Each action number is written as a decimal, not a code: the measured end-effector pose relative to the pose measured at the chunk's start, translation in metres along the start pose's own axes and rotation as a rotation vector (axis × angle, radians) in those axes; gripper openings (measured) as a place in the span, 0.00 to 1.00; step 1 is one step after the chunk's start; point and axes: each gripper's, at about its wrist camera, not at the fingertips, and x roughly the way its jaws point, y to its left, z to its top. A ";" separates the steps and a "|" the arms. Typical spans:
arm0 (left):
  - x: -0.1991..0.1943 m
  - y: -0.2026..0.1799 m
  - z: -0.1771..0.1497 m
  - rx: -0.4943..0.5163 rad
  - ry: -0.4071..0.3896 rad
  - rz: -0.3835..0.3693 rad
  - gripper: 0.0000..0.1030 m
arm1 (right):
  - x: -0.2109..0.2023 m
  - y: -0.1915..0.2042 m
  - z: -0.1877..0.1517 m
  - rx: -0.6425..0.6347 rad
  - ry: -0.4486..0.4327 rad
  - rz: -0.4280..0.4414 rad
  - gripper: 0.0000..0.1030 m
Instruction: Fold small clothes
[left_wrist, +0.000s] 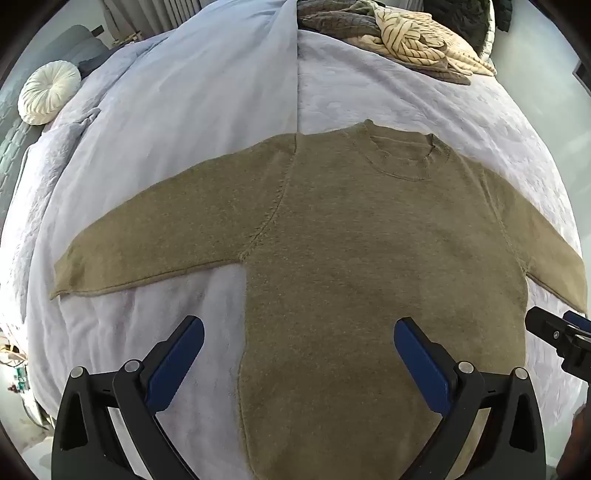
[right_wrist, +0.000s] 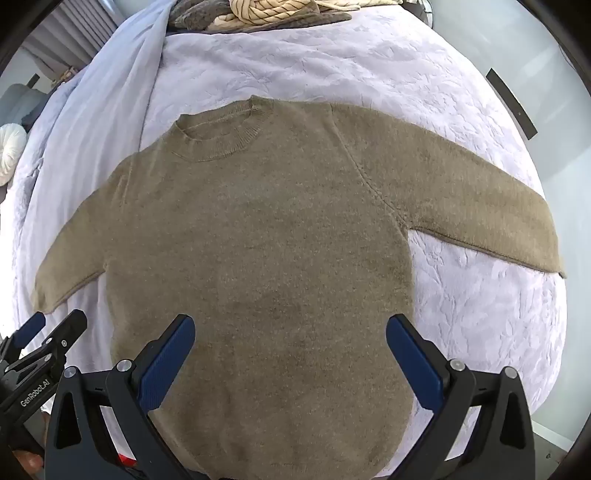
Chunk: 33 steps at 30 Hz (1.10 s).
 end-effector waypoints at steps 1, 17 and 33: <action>0.000 0.000 0.000 0.000 -0.003 -0.001 1.00 | -0.001 0.000 0.000 0.003 0.002 0.001 1.00; 0.000 0.006 -0.002 -0.012 0.022 -0.020 1.00 | -0.002 0.002 -0.002 0.005 -0.013 -0.001 1.00; 0.001 0.005 -0.004 -0.017 0.034 -0.023 1.00 | -0.005 0.008 -0.002 -0.013 -0.016 -0.020 1.00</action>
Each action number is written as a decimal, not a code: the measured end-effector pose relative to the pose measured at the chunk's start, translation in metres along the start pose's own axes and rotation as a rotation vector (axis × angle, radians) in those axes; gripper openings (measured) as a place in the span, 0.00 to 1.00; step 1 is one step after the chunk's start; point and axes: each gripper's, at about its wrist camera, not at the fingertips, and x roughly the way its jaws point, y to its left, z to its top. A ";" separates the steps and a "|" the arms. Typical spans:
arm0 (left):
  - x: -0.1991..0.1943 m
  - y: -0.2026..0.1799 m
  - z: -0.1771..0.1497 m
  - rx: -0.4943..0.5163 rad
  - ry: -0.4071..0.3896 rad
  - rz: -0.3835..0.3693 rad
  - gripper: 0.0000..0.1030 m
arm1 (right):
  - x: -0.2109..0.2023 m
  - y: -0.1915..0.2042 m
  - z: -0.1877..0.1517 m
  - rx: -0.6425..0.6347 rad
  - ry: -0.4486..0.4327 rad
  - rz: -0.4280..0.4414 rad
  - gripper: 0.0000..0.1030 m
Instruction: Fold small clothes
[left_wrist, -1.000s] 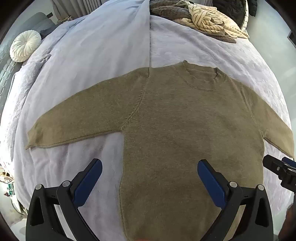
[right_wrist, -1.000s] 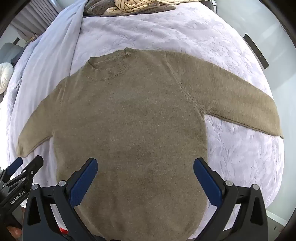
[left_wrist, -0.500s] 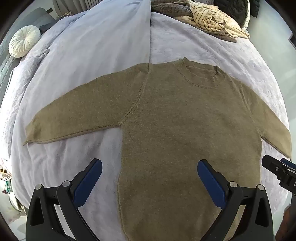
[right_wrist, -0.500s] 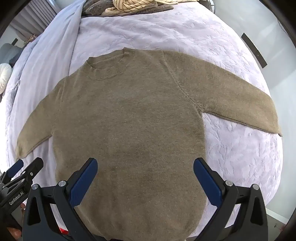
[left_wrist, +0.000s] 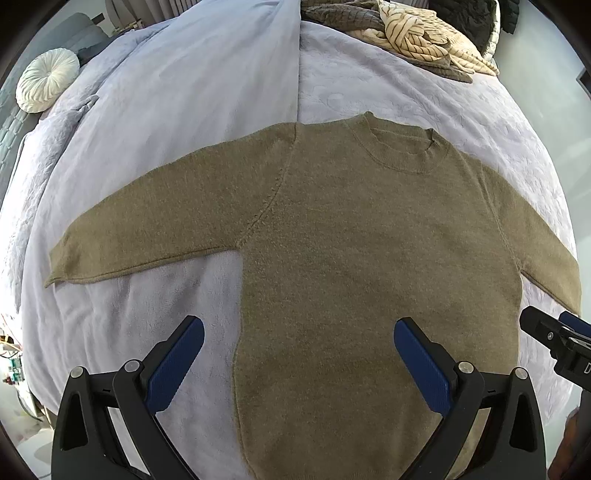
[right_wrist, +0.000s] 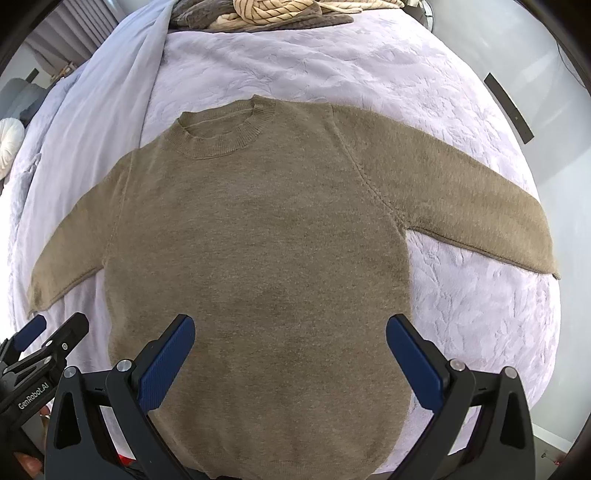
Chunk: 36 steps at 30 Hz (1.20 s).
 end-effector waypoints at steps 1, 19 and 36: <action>0.000 -0.001 0.000 0.000 0.001 0.000 1.00 | 0.000 0.000 0.000 0.001 0.000 0.000 1.00; 0.001 -0.002 -0.002 0.004 0.006 0.001 1.00 | -0.001 0.002 -0.001 -0.001 0.001 -0.002 1.00; 0.002 -0.001 -0.006 0.007 0.007 0.001 1.00 | 0.000 0.004 -0.003 -0.003 0.002 -0.003 1.00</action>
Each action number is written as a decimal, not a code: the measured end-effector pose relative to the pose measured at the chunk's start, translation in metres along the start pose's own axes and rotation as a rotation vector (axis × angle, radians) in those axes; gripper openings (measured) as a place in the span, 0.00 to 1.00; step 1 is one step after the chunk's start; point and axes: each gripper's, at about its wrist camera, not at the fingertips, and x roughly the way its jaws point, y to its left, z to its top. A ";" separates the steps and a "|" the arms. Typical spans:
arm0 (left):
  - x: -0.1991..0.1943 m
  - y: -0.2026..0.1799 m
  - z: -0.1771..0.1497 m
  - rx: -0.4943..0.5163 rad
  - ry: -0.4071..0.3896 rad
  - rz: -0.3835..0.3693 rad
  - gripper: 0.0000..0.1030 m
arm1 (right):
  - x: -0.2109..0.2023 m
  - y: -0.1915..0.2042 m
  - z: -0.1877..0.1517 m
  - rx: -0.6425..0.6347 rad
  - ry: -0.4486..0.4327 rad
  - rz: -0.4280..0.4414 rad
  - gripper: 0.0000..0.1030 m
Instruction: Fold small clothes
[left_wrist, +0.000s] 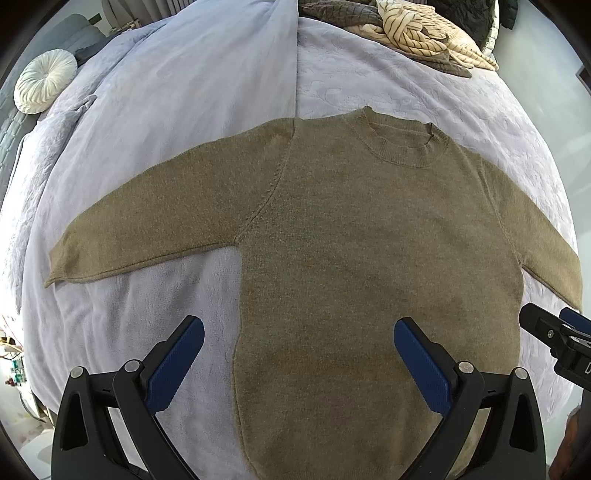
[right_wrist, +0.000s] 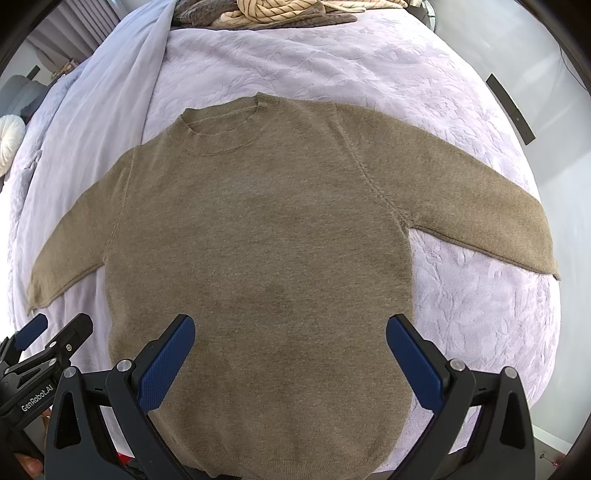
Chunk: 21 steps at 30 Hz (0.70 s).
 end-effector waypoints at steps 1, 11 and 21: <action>0.000 0.000 0.001 0.000 0.000 0.000 1.00 | 0.000 -0.001 0.001 0.001 0.000 0.000 1.00; 0.002 0.003 0.001 -0.002 0.008 -0.003 1.00 | 0.002 0.004 -0.001 -0.004 0.004 -0.001 1.00; 0.002 0.003 0.001 -0.001 0.010 -0.003 1.00 | 0.004 0.006 0.002 -0.015 0.012 0.001 1.00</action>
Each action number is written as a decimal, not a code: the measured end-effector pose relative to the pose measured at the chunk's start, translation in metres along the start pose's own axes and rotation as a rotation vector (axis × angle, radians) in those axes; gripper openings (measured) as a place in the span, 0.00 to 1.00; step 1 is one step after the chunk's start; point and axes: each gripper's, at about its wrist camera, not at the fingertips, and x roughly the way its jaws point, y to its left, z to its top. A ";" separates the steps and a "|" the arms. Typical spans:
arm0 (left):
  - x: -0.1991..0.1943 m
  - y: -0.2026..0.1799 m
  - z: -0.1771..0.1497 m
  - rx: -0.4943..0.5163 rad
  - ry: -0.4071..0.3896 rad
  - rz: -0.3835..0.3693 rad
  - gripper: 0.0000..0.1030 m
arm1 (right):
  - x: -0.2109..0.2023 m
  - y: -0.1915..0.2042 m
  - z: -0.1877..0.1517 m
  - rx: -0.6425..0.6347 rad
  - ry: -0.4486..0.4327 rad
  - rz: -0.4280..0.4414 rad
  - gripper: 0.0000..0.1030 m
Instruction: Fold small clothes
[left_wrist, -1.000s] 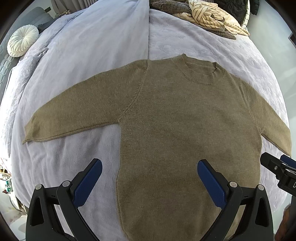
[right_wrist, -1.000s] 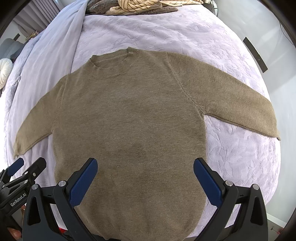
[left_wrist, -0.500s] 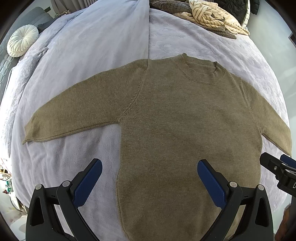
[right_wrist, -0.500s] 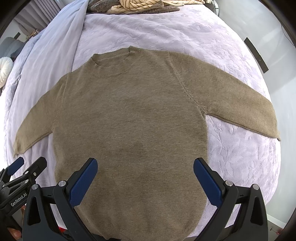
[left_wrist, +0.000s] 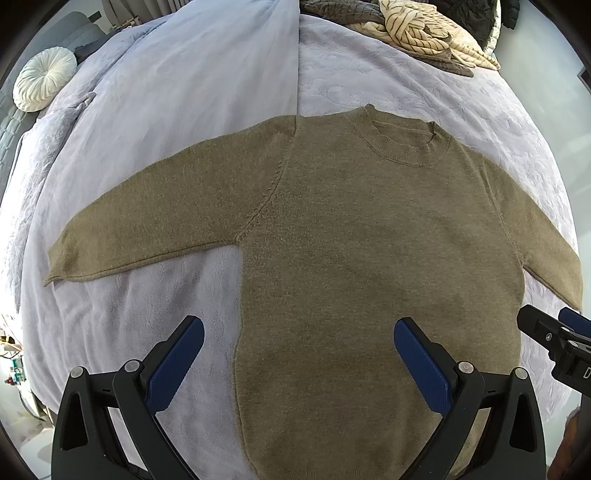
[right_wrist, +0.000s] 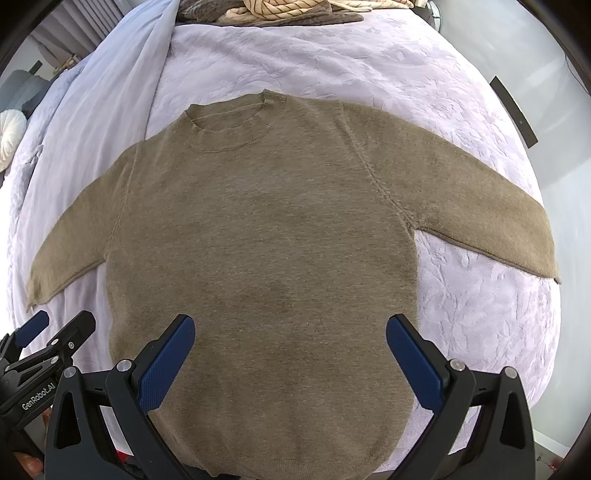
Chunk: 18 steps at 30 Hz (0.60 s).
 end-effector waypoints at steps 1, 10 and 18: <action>0.000 0.001 -0.001 0.001 0.001 -0.001 1.00 | 0.000 0.000 0.000 0.000 0.001 0.000 1.00; 0.002 0.000 0.002 -0.006 0.006 0.001 1.00 | 0.000 0.001 0.001 0.000 0.001 -0.001 1.00; 0.002 -0.001 0.003 -0.004 0.011 -0.001 1.00 | 0.001 0.003 0.000 0.001 0.003 -0.002 1.00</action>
